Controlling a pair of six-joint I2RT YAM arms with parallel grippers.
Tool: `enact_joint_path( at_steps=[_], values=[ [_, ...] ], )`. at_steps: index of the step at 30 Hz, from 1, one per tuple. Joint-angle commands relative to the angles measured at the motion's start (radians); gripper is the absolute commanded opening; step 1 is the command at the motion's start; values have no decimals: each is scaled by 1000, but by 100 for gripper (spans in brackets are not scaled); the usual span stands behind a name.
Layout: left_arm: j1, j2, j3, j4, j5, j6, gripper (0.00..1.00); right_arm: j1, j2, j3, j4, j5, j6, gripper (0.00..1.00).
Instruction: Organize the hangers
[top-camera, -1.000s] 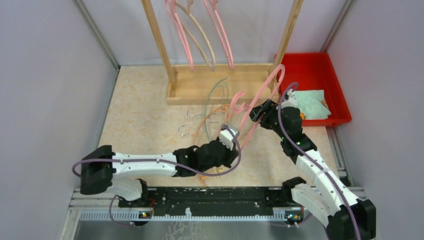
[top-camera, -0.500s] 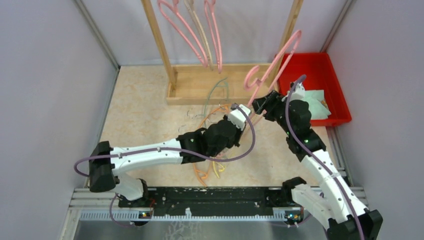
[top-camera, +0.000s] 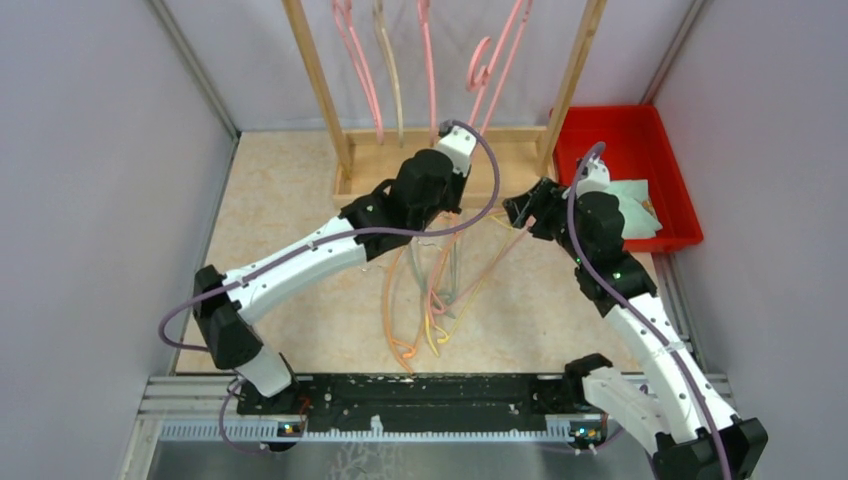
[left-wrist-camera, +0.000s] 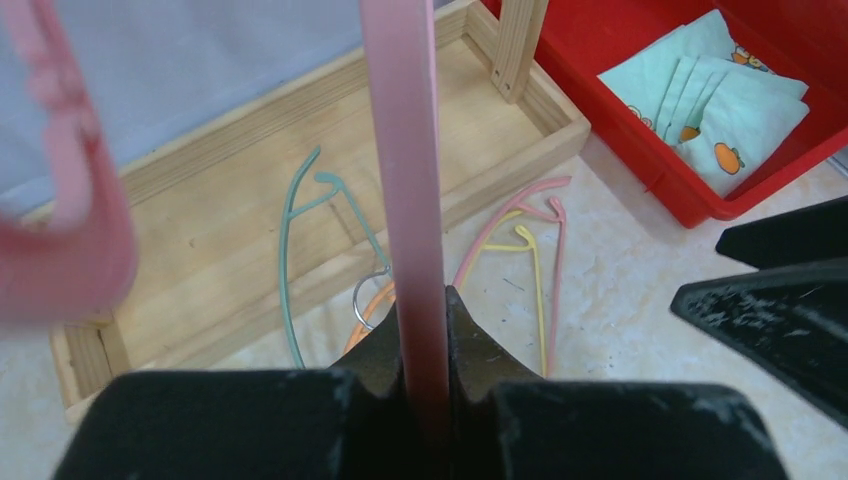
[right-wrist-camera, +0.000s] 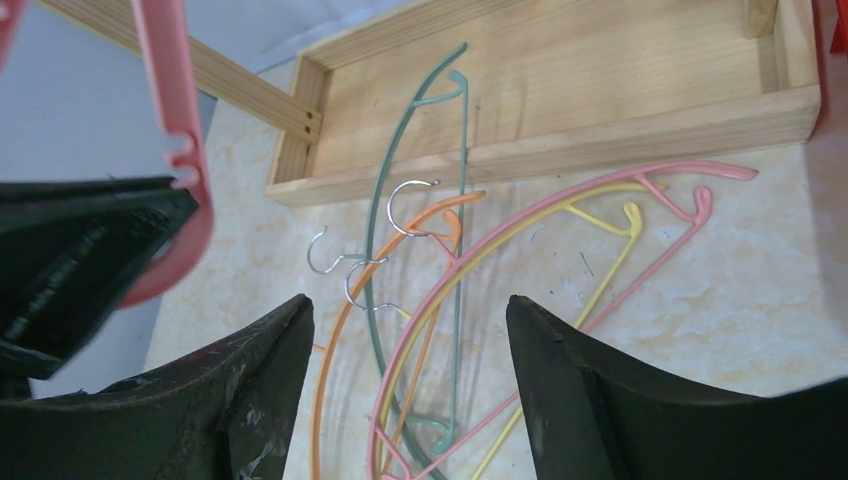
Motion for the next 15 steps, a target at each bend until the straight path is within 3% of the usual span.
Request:
enact_joint_path(
  at_steps=[1, 15],
  values=[
    [28, 76, 217, -117, 56, 60, 0, -7, 33, 85, 1, -19, -30, 72],
    [148, 239, 582, -345, 181, 14, 0, -48, 29, 78, 16, -42, -27, 73]
  ],
)
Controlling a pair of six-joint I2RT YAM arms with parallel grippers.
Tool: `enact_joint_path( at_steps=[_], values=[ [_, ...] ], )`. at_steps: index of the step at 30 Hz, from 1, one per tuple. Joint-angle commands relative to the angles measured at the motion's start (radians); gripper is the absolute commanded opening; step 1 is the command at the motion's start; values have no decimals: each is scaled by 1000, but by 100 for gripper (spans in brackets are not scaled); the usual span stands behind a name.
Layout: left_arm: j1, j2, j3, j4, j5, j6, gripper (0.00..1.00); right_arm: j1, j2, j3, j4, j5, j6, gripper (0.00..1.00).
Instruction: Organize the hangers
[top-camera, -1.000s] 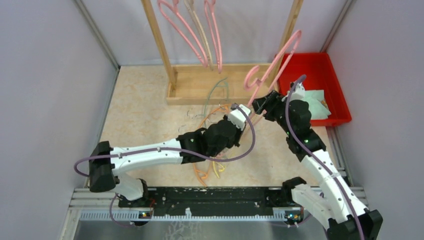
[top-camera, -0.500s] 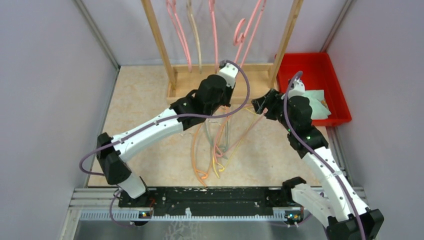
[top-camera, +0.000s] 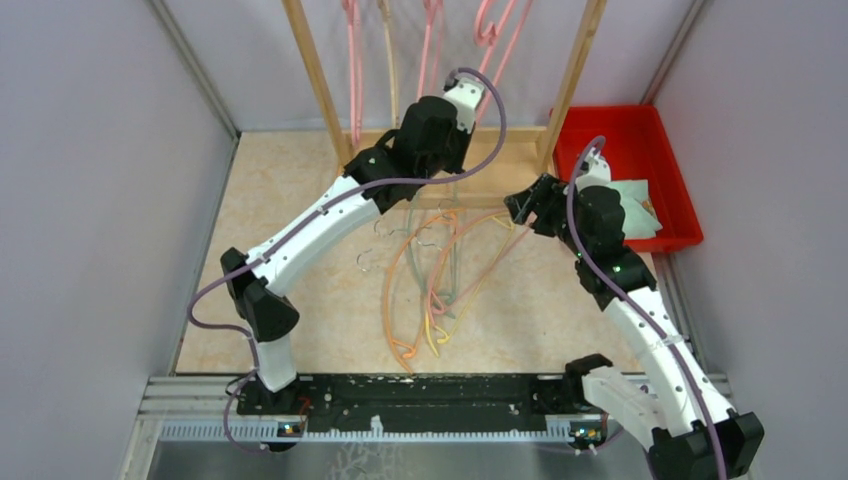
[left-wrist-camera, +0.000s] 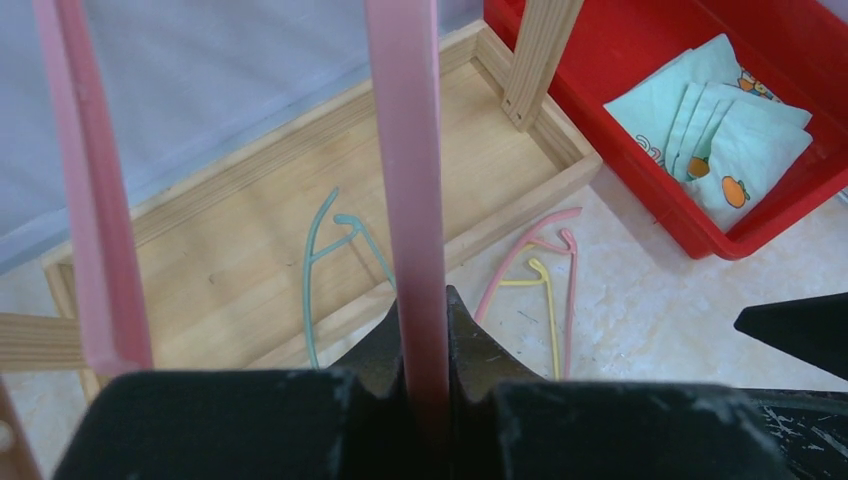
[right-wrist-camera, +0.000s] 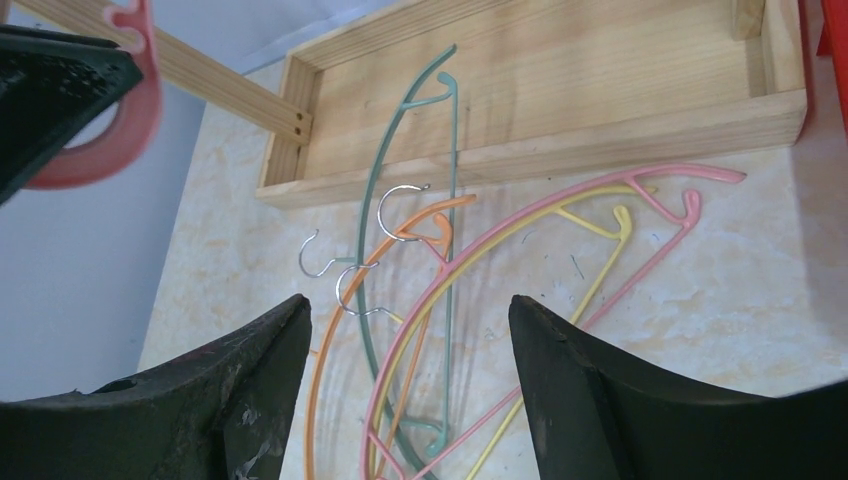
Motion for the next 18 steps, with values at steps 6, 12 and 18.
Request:
enact_joint_path(
  at_steps=[6, 12, 18],
  values=[
    [98, 46, 209, -129, 108, -43, 0, -26, -16, 31, 47, -31, -5, 73],
    [151, 77, 266, -151, 162, -77, 0, -38, -20, 16, 47, -37, 0, 73],
    [205, 150, 385, -209, 196, -81, 0, -53, -29, 10, 39, -39, -5, 73]
  ],
)
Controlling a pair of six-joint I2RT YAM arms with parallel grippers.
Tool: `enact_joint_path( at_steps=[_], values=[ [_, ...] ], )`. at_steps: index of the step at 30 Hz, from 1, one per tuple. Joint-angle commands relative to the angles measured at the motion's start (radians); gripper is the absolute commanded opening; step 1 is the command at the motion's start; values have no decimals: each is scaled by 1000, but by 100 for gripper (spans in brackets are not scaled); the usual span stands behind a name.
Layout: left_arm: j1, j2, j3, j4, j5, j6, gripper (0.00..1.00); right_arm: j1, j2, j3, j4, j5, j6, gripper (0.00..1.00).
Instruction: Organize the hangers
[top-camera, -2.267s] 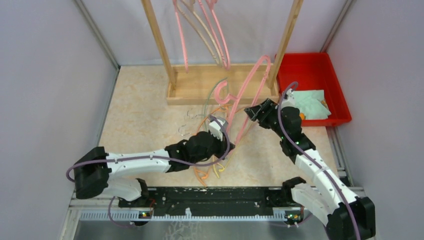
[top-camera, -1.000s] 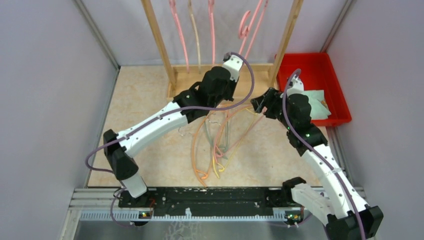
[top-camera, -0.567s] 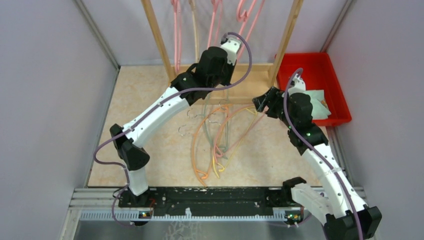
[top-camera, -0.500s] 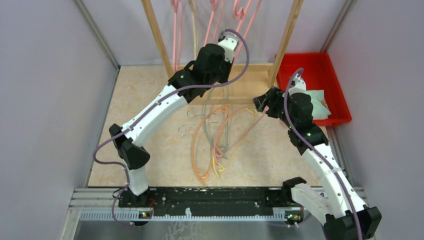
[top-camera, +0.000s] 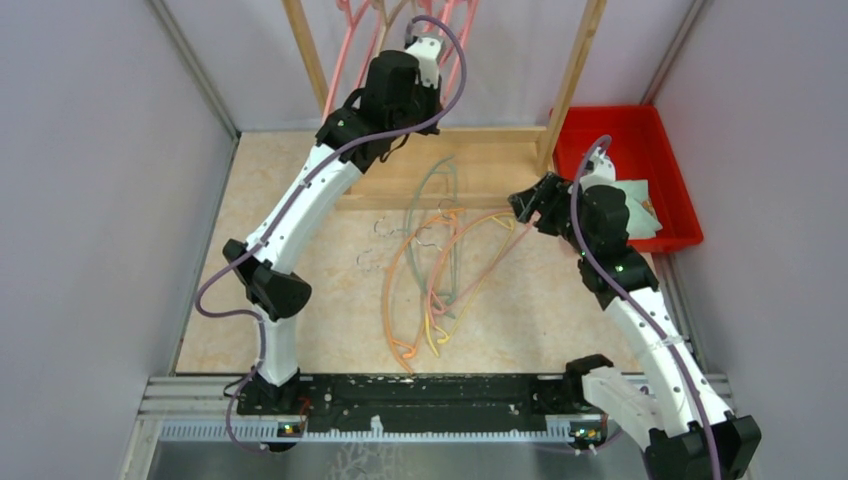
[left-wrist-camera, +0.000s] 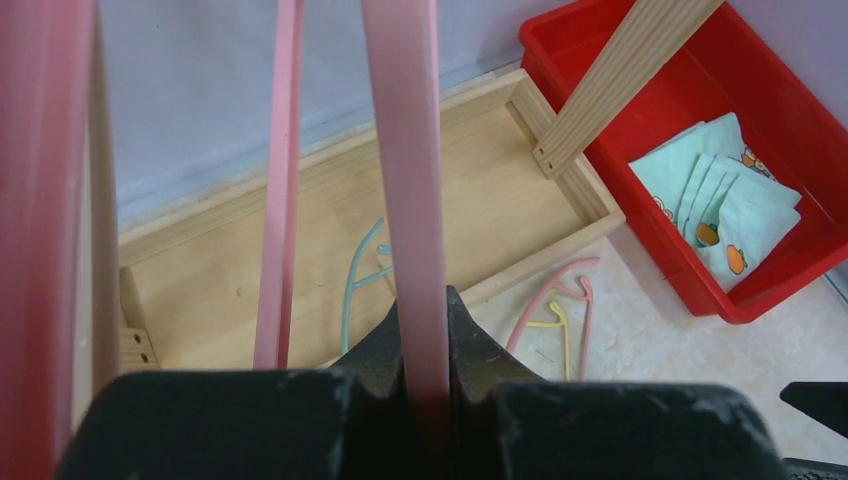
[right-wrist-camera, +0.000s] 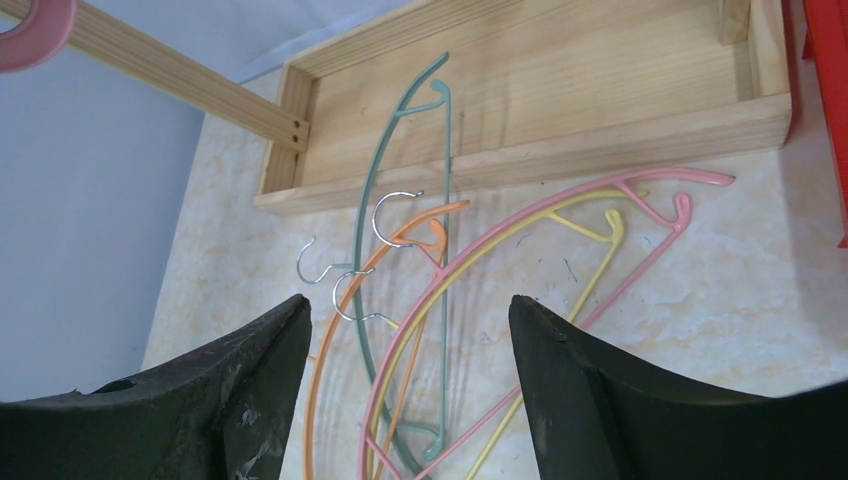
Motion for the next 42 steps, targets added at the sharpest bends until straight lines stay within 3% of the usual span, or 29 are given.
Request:
enact_joint_path(
  at_steps=[1, 24, 42],
  values=[
    [30, 34, 58, -29, 51, -10, 0, -17, -33, 9, 36, -10, -7, 73],
    [179, 108, 96, -205, 82, 29, 0, -40, -37, -27, 62, -31, 24, 73],
    [429, 23, 80, -219, 131, 32, 0, -43, -39, -14, 48, -44, 28, 73]
  ],
)
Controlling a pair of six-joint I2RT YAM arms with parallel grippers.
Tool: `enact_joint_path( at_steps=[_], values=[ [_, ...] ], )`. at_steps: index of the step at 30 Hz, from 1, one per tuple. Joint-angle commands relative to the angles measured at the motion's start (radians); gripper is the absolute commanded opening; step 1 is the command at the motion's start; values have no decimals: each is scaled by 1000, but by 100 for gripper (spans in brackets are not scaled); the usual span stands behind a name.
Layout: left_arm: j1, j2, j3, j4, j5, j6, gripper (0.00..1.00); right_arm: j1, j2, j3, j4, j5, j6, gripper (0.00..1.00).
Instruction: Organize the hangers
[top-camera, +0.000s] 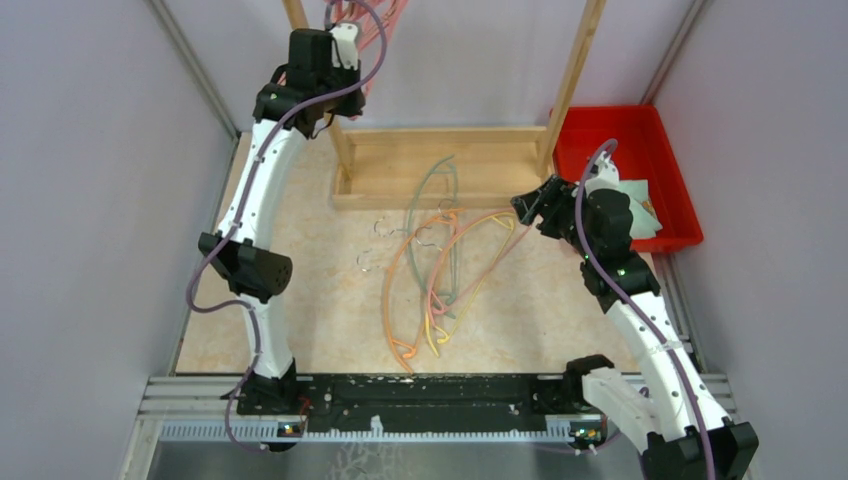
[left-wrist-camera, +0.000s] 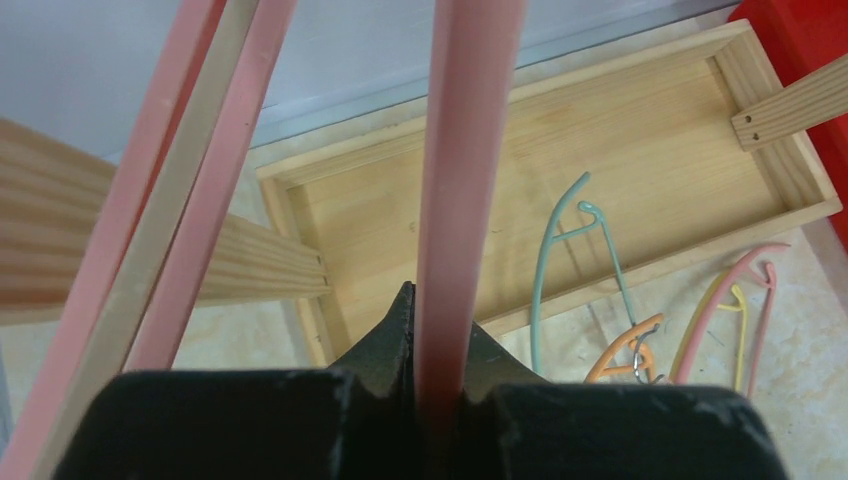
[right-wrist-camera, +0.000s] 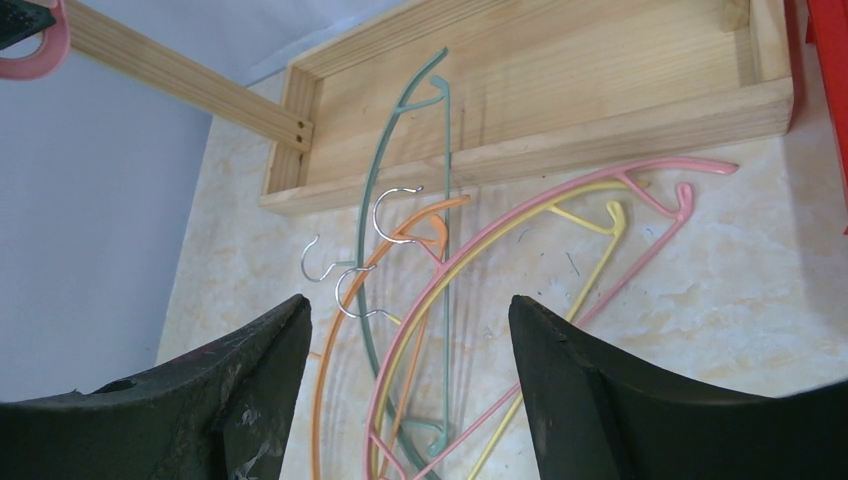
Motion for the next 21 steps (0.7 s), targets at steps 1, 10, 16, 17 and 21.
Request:
enact_joint_path(
  at_steps=[1, 10, 16, 17, 21],
  values=[
    [84, -36, -6, -52, -37, -61, 0, -9, -14, 15, 41, -13, 7, 73],
    [206, -94, -104, -34, 7, -59, 0, -9, -18, 8, 38, -20, 13, 73],
    [227, -125, -173, -15, -2, -46, 0, -9, -25, -2, 38, -16, 17, 73],
    [227, -135, -191, -7, -4, -44, 0, -9, -26, -3, 38, -14, 17, 73],
    [228, -195, -268, 36, 13, -39, 0, -10, -27, -10, 43, -10, 23, 73]
  ],
)
